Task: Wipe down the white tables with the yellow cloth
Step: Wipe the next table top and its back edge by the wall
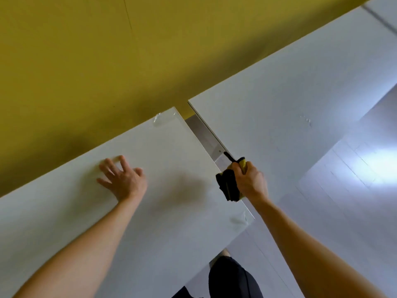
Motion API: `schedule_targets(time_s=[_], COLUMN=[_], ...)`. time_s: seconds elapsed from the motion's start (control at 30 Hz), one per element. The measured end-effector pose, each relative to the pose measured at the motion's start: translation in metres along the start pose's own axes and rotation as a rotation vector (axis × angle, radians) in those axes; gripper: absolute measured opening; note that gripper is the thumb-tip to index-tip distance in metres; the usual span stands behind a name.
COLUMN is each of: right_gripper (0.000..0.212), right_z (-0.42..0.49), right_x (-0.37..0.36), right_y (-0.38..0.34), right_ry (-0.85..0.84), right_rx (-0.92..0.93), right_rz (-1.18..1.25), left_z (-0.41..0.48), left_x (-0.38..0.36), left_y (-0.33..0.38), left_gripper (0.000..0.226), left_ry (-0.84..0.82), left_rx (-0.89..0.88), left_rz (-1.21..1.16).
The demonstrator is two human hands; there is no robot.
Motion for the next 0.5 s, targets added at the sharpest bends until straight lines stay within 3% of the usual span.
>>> schedule_targets(time_s=[0.07, 0.13, 0.2, 0.27, 0.4, 0.5], right_gripper=[0.042, 0.036, 0.034, 0.035, 0.028, 0.026], right_z=[-0.02, -0.042, -0.062, -0.078, -0.1, -0.1], right_x=[0.018, 0.033, 0.047, 0.059, 0.081, 0.098], right_y=[0.007, 0.012, 0.013, 0.014, 0.02, 0.041], right_ry=[-0.07, -0.12, -0.161, -0.21, -0.275, -0.258], right_rx=[-0.075, -0.087, -0.043, 0.037, 0.191, 0.199], right_rz=[0.212, 0.424, 0.559, 0.647, 0.786, 0.961], left_z=[-0.031, -0.081, -0.134, -0.173, -0.205, -0.217], left_x=[0.023, 0.049, 0.066, 0.072, 0.074, 0.073], left_y=[0.026, 0.063, 0.096, 0.122, 0.16, 0.187], left_gripper=[0.051, 0.043, 0.05, 0.046, 0.032, 0.021], left_ry=[-0.183, -0.457, -0.758, -0.91, -0.861, -0.774], left_rx=[-0.191, -0.331, -0.347, -0.381, -0.505, -0.581], left_rz=[-0.106, -0.409, -0.674, -0.805, -0.842, -0.786])
Point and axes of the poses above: each hand's wrist, its own z-axis towards the middle knuckle, its own x-axis out of the back of the hand, y = z × x, the point moved 1 cm from there along z, towards the middle knuckle, and after that the axes turned 7 degrees about -y, right-handed, at the moved point
